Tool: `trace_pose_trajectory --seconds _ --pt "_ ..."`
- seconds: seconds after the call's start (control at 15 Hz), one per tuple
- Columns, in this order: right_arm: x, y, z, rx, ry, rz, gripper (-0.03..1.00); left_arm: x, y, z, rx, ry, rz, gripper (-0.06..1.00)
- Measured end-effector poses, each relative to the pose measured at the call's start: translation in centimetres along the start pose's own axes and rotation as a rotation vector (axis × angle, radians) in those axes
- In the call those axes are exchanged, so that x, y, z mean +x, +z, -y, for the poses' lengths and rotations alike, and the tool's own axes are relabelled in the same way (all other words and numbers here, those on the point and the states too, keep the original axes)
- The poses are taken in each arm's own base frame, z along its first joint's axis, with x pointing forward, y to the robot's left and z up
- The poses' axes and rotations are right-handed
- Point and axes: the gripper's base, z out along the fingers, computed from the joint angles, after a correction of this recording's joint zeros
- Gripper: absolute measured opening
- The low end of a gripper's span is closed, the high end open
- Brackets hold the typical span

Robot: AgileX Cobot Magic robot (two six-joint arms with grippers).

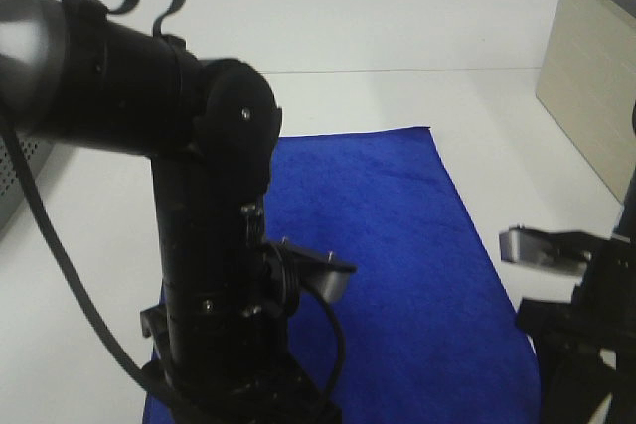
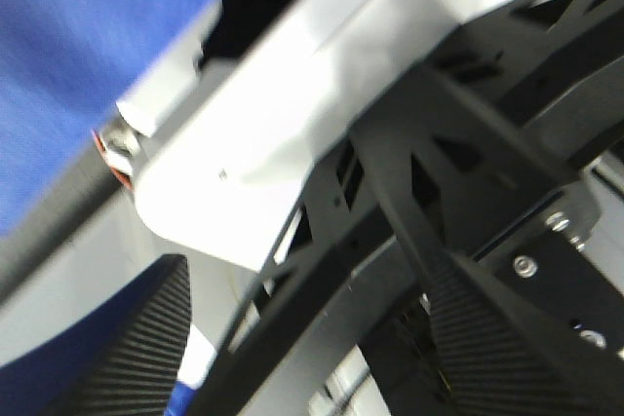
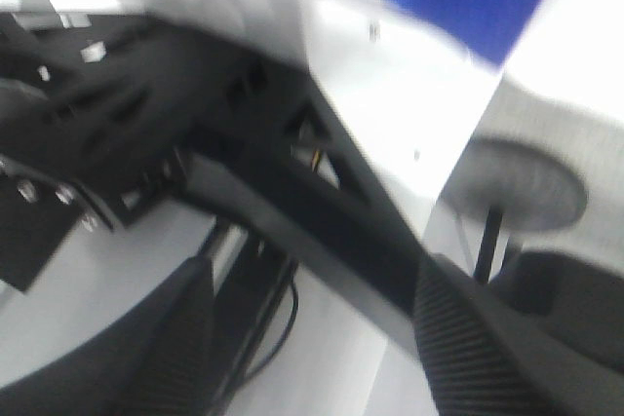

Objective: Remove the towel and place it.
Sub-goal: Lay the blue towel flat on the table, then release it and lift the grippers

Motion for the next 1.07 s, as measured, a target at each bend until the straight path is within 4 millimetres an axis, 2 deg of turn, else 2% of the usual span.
trace_pose_trajectory --seconds 0.2,0.33,0.47,0.6,0.8,1.0,1.07 --pt "-0.9 -5.7 -2.4 0.051 -0.065 0.240 0.57 -1.0 -3.2 0.2 -0.091 0.058 0.111 0.65" --pt "-1.5 -8.9 -3.5 0.102 -0.082 0.353 0.57 -1.8 -5.4 -1.5 -0.148 0.003 0.179 0.65" --pt "-1.7 -12.2 -4.1 0.162 -0.074 0.465 0.57 -2.4 -8.4 -4.7 -0.160 -0.090 0.263 0.65" --pt "-2.4 -15.4 -4.1 0.157 -0.053 0.565 0.57 -2.4 -12.0 -9.1 -0.146 -0.207 0.367 0.65" --pt "-5.3 -20.1 -3.2 0.143 -0.030 0.681 0.57 -0.7 -16.2 -15.7 -0.122 -0.379 0.493 0.65" --pt "-8.8 -22.5 -3.7 0.103 -0.131 0.733 0.57 1.0 -17.7 -19.9 -0.111 -0.448 0.574 0.65" --pt "-10.0 -22.7 -3.8 0.084 -0.166 0.736 0.57 1.3 -18.1 -21.1 -0.112 -0.467 0.611 0.65"
